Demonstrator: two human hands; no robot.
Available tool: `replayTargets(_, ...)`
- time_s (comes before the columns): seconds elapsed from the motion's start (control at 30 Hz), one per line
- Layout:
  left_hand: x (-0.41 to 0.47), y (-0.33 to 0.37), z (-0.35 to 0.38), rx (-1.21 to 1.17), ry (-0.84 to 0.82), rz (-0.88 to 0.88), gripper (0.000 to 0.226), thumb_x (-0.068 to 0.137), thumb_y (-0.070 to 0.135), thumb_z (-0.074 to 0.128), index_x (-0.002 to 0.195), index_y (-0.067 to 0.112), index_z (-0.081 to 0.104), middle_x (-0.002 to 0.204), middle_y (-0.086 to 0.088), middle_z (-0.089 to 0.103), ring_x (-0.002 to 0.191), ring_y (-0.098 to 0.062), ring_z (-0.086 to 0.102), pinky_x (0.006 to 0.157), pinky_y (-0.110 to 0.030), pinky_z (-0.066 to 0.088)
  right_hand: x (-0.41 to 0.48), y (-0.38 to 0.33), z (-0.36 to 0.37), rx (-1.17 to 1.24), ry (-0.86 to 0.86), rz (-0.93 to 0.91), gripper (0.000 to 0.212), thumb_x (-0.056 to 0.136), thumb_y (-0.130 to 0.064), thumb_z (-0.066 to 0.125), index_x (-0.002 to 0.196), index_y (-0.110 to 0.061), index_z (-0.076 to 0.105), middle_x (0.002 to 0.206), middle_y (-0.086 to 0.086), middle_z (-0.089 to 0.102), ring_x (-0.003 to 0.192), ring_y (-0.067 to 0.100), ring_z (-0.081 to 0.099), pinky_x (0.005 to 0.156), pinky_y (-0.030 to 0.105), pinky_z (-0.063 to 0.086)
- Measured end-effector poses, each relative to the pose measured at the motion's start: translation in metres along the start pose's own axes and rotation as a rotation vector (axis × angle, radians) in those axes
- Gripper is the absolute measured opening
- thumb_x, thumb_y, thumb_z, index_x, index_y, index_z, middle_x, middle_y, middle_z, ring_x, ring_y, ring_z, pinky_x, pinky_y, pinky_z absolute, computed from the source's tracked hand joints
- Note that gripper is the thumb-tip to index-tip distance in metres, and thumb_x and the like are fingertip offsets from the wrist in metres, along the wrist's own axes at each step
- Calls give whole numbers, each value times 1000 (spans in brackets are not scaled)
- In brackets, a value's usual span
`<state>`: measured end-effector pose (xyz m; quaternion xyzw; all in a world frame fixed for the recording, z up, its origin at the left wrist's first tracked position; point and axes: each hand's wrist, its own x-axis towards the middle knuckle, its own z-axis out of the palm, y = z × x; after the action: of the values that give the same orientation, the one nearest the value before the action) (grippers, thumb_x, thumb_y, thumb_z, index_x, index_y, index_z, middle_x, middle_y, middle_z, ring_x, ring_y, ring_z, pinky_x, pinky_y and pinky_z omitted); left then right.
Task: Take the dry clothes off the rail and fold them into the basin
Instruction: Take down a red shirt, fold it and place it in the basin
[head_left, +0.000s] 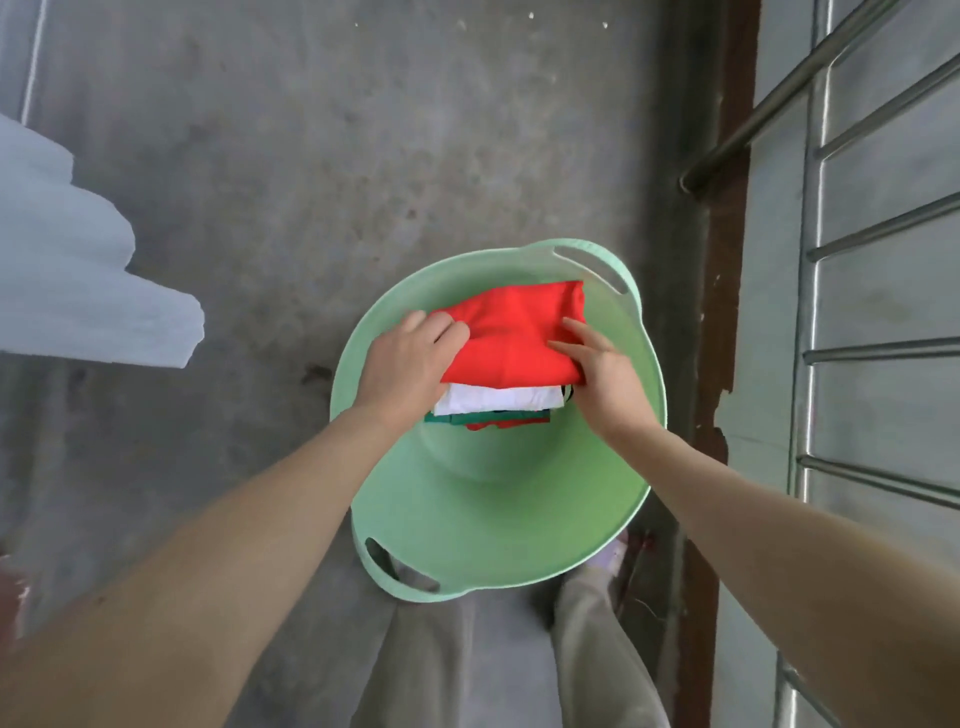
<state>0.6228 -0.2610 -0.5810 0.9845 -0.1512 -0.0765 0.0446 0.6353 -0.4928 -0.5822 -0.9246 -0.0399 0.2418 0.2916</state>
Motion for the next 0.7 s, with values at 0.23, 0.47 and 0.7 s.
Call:
replayTargets(0.23, -25, -8, 137, -271, -494, -112, 46, 74, 8, 71, 117, 16, 55, 118, -4, 52, 105, -28, 54, 86, -44, 47, 25, 72, 98, -58, -375, 141, 64, 81, 9, 48, 140, -17, 47, 156, 13, 20, 141, 24, 29, 110, 18, 21)
replayTargets(0.47, -13, -4, 174, -561, -286, -435, 15, 84, 17, 66, 97, 10, 62, 102, -10, 60, 93, -29, 59, 84, -38, 47, 44, 82, 131, 61, -296, 174, 62, 76, 7, 53, 131, -22, 56, 155, 11, 24, 141, 24, 29, 111, 18, 20)
replayTargets(0.7, 48, -14, 183, -876, -129, -809, 54, 81, 24, 71, 126, 7, 48, 126, -12, 57, 116, -26, 55, 101, -36, 41, 79, 80, 126, 299, 15, 448, 37, 78, -10, 62, 110, -30, 66, 143, 11, 39, 124, 15, 44, 105, 24, 35)
